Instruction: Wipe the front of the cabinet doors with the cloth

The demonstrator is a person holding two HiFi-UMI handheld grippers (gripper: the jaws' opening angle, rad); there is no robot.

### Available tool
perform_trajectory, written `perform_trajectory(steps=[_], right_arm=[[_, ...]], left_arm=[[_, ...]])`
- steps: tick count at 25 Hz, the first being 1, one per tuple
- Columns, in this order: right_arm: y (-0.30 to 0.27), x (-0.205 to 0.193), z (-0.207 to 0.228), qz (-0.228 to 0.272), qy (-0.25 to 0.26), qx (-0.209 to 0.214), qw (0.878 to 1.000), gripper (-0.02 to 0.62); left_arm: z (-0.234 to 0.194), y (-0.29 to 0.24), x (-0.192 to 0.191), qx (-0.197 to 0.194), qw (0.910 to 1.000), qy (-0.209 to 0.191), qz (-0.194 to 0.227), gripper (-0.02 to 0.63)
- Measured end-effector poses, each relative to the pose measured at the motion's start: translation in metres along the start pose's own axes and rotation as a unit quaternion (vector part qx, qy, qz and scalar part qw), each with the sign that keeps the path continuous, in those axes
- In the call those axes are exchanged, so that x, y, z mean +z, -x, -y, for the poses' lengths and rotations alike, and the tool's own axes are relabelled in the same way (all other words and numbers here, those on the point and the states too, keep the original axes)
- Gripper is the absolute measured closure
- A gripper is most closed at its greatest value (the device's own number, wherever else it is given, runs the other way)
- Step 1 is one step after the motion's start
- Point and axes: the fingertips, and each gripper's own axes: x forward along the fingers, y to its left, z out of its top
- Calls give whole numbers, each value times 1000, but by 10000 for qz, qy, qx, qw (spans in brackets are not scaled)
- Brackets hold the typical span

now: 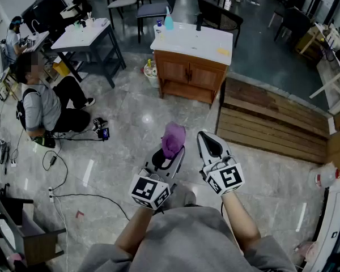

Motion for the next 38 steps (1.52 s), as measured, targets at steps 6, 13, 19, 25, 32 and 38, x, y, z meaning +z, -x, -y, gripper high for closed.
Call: perform_trajectory(steps=[6, 13, 19, 25, 32, 38], right_arm=[[15, 1, 29, 20, -41, 58, 10000, 586], [28, -2, 50, 129, -14, 77, 9999, 586], [19, -21, 58, -11, -229, 171, 9996, 585], [-9, -33, 70, -121, -225, 147, 9996, 585], [-64, -38, 95, -166, -285, -93, 9994, 586], [-112, -48, 104, -220, -389, -244, 9987, 585]], left_arm=[[18, -24, -6, 155, 9999, 37, -5, 463], [32, -39, -12, 394, 9992, -7, -66, 462], [15, -47, -26, 598, 9979, 91, -233, 459], [-18, -72, -30, 637, 9974, 200, -263, 459], [-71, -111, -28, 459, 9981, 261, -332, 459], [-123, -132, -29, 392, 9979, 286, -427, 459]])
